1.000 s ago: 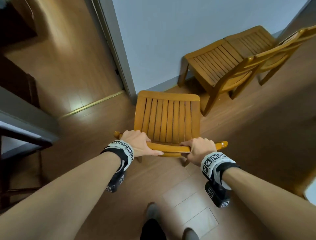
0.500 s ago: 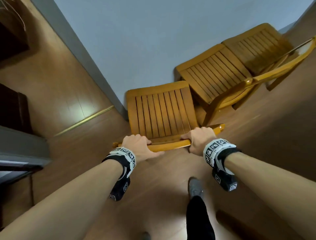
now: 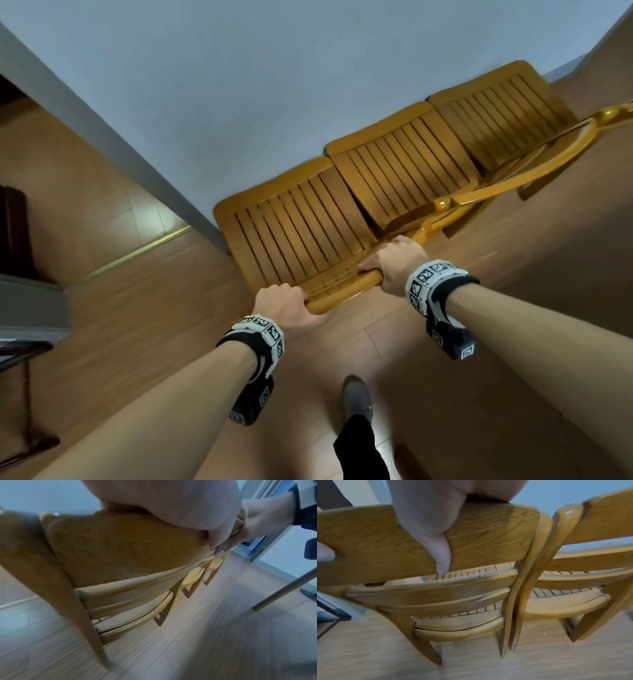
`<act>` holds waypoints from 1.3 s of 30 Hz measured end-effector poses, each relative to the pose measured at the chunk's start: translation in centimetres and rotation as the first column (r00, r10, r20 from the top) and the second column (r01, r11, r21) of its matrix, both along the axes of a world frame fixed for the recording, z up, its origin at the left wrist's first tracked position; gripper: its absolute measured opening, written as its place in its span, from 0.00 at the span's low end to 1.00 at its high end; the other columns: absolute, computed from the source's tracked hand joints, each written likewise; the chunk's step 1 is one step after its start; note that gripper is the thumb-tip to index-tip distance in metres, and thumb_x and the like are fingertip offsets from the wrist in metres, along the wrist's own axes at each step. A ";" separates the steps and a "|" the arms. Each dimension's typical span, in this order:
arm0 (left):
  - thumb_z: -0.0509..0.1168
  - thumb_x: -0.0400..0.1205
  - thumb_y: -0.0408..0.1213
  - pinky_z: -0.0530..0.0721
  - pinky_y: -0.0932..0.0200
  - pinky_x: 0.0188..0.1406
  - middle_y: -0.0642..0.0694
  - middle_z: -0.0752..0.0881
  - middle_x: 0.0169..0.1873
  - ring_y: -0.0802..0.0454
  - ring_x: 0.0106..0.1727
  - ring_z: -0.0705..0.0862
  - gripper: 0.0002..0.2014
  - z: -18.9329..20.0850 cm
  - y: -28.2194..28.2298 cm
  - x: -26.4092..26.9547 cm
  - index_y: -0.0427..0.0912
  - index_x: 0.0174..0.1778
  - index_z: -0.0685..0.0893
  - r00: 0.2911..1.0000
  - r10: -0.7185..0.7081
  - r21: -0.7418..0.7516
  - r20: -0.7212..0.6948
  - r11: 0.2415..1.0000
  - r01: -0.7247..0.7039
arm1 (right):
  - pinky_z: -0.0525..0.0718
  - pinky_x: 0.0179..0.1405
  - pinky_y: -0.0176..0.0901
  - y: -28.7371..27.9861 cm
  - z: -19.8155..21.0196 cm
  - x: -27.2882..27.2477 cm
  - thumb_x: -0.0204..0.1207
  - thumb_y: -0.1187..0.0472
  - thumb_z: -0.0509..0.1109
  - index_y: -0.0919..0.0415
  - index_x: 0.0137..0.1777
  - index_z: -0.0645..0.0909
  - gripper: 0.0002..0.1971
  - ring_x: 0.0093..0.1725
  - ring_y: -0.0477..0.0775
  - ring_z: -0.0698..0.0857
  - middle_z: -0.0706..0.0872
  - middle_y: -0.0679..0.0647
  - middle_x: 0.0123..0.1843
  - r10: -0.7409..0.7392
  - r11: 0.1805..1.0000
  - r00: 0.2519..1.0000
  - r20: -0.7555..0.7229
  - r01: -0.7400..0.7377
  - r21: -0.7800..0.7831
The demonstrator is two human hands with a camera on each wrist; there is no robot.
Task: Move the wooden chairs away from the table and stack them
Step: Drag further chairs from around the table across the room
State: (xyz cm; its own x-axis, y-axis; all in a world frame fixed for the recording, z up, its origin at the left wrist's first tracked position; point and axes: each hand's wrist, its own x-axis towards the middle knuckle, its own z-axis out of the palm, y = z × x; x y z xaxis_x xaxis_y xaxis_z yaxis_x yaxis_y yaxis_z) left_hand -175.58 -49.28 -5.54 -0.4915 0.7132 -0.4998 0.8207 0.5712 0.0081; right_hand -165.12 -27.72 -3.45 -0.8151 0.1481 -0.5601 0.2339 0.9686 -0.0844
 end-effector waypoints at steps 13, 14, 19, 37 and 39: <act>0.52 0.70 0.76 0.80 0.59 0.32 0.54 0.84 0.29 0.54 0.32 0.83 0.34 -0.8 1.9 1.6 0.52 0.42 0.90 0.999 0.045 -0.078 0.007 0.996 -0.045 | 0.73 0.63 0.53 2.5 -2.1 1.2 0.75 0.51 0.67 0.35 0.57 0.81 0.12 0.55 0.50 0.81 0.85 0.38 0.45 0.086 0.996 0.994 -0.066 -0.086 0.003; 0.53 0.71 0.75 0.82 0.58 0.35 0.54 0.85 0.30 0.53 0.34 0.83 0.32 -0.7 1.9 1.6 0.53 0.44 0.90 0.998 0.062 -0.097 0.019 0.994 -0.060 | 0.72 0.63 0.52 2.4 -2.1 1.2 0.76 0.52 0.68 0.35 0.58 0.82 0.13 0.56 0.49 0.81 0.85 0.38 0.45 0.069 0.998 0.995 -0.071 -0.069 -0.001; 0.60 0.73 0.70 0.82 0.57 0.36 0.52 0.86 0.38 0.51 0.40 0.85 0.27 0.1 2.6 1.4 0.52 0.51 0.87 0.985 0.118 -0.207 0.127 0.974 -0.090 | 0.70 0.70 0.51 1.4 -1.6 2.1 0.77 0.54 0.68 0.38 0.68 0.81 0.19 0.62 0.51 0.79 0.87 0.41 0.57 -0.066 0.997 0.990 -0.125 0.060 -0.051; 0.57 0.85 0.58 0.73 0.47 0.75 0.42 0.67 0.82 0.42 0.79 0.70 0.35 6.8 -3.5 13.4 0.43 0.86 0.63 0.961 0.057 0.222 0.271 0.967 -0.121 | 0.73 0.76 0.51 -15.1 2.5 26.1 0.84 0.52 0.65 0.53 0.78 0.74 0.23 0.74 0.55 0.77 0.78 0.52 0.77 -0.946 0.325 0.276 -0.171 0.787 -0.524; 0.57 0.85 0.59 0.74 0.48 0.74 0.45 0.70 0.81 0.43 0.77 0.74 0.34 7.3 -5.8 17.5 0.46 0.85 0.65 0.928 0.021 0.258 0.373 0.958 -0.126 | 0.72 0.76 0.49 -19.1 2.5 31.2 0.84 0.52 0.64 0.54 0.77 0.76 0.22 0.73 0.55 0.79 0.80 0.52 0.76 -0.975 0.209 0.127 -0.183 0.808 -0.551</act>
State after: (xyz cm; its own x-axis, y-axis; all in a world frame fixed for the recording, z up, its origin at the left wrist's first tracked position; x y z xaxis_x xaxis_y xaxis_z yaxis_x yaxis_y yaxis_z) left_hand -158.13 -55.04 1.80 -0.3695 0.8158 -0.4449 0.6867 0.5622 0.4607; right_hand -133.95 -46.81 -0.95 -0.3065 0.8690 -0.3884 0.7636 -0.0191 -0.6454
